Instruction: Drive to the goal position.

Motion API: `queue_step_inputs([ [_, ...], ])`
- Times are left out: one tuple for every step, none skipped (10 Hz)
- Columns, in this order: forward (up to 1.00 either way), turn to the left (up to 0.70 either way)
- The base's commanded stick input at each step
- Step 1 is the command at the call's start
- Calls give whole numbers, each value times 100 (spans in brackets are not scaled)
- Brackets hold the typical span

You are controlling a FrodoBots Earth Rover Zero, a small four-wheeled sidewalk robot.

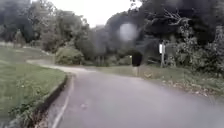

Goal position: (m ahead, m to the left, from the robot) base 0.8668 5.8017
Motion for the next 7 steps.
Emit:
queue_step_inputs([
  [100, 2],
  [100, 1],
  [100, 2],
  [100, 2],
  [100, 3],
  [100, 5],
  [100, 7],
])
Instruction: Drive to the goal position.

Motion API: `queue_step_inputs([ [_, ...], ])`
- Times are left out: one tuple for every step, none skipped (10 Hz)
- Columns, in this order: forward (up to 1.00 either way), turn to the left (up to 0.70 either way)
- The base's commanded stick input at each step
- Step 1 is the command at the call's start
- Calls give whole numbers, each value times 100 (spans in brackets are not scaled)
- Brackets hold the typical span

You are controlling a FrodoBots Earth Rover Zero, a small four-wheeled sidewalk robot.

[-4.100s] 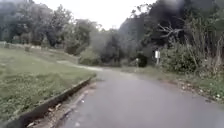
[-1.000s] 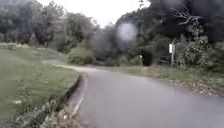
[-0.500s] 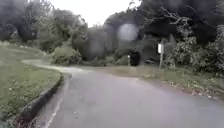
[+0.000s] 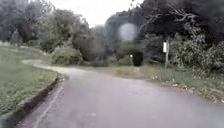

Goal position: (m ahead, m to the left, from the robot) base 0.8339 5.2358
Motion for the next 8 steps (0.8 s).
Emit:
queue_step_inputs([
  [100, 16],
  [100, 9],
  [100, 2],
  [100, 1],
  [100, 2],
  [100, 3],
  [100, 3],
  [100, 3],
])
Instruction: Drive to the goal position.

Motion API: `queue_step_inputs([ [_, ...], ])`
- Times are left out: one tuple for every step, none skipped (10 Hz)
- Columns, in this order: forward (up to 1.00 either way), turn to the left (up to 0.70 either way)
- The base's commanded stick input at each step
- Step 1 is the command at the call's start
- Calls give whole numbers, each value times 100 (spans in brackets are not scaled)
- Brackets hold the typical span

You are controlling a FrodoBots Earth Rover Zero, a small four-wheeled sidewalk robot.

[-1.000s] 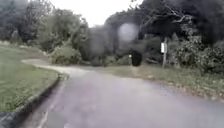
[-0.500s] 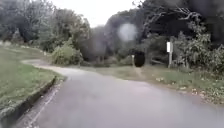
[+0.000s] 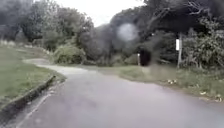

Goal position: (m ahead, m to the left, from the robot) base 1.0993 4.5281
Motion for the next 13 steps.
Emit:
queue_step_inputs([
  [100, 3],
  [100, 3],
  [100, 31],
  [100, 32],
  [100, 34],
  [100, 37],
  [100, 5],
  [100, 4],
  [100, 4],
  [100, 4],
  [100, 3],
  [100, 18],
  [100, 33],
])
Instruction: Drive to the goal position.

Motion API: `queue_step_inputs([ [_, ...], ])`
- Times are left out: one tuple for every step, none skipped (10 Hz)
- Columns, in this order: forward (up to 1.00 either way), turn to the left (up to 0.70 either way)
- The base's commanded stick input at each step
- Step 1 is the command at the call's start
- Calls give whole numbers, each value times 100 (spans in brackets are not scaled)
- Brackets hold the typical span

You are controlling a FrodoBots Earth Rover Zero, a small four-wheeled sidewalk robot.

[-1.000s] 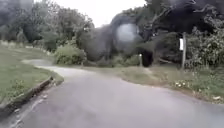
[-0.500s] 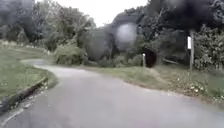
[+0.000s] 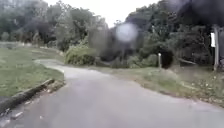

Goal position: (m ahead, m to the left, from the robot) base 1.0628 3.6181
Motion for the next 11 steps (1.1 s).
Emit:
queue_step_inputs([
  [100, 40],
  [100, 40],
  [100, 9],
  [100, 6],
  [100, 3],
  [100, 3],
  [100, 3],
  [100, 3],
  [100, 3],
  [100, 3],
  [100, 4],
])
